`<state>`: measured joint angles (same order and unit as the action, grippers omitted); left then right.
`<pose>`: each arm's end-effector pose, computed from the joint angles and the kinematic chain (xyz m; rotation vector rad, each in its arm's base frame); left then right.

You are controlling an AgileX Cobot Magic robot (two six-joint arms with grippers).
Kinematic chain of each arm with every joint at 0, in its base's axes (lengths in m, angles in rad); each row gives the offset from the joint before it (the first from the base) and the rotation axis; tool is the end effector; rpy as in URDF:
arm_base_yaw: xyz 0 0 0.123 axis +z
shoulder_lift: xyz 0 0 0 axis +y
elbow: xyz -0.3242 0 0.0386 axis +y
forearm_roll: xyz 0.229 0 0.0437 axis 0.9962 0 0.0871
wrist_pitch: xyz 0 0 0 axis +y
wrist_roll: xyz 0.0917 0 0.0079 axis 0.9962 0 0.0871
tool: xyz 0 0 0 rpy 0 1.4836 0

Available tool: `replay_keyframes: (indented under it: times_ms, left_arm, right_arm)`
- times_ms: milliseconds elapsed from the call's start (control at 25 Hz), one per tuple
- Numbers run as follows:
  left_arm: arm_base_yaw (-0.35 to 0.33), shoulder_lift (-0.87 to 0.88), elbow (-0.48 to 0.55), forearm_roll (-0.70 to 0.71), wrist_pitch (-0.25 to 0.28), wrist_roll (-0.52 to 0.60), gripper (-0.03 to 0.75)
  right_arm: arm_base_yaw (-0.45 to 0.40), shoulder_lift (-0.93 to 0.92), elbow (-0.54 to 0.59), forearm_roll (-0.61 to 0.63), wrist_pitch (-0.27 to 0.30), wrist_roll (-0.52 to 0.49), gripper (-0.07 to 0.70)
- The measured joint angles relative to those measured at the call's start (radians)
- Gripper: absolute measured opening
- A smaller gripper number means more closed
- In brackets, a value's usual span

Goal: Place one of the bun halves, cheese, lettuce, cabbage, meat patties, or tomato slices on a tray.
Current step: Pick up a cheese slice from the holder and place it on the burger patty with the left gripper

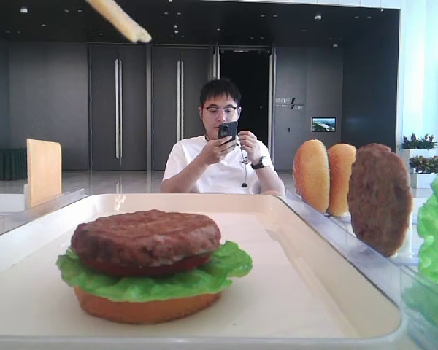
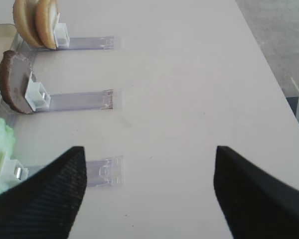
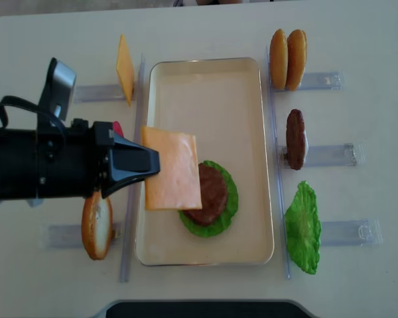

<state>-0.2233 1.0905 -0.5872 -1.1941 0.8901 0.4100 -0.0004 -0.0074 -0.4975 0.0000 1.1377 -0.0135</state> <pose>0.1299 -0.0978 0.3087 -0.0667 2.4956 -1.3406 -0.0666 0.0000 0.2604 -0.0139 2.1164 -0.0083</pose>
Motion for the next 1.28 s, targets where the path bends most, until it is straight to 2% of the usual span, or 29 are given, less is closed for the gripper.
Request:
replay_keyframes:
  times_ms: [360, 560, 960, 1200, 1280]
  left_arm:
    - [-0.02, 0.043, 0.108, -0.147, -0.102, 0.137, 0.032]
    - [-0.02, 0.123, 0.119, -0.164, -0.103, 0.152, 0.032]
    - [-0.02, 0.303, 0.119, -0.334, -0.084, 0.343, 0.031]
    - [-0.021, 0.321, 0.119, -0.349, -0.076, 0.385, 0.031]
    - [-0.04, 0.321, 0.119, -0.349, -0.081, 0.398, 0.031]
  right_arm:
    - [0.0, 0.0, 0.0, 0.0, 0.0, 0.0, 0.535]
    - [0.0, 0.0, 0.0, 0.0, 0.0, 0.0, 0.535]
    - [0.0, 0.0, 0.0, 0.0, 0.0, 0.0, 0.535]
    - [0.0, 0.0, 0.0, 0.0, 0.0, 0.0, 0.535]
    - [0.0, 0.0, 0.0, 0.0, 0.0, 0.0, 0.535]
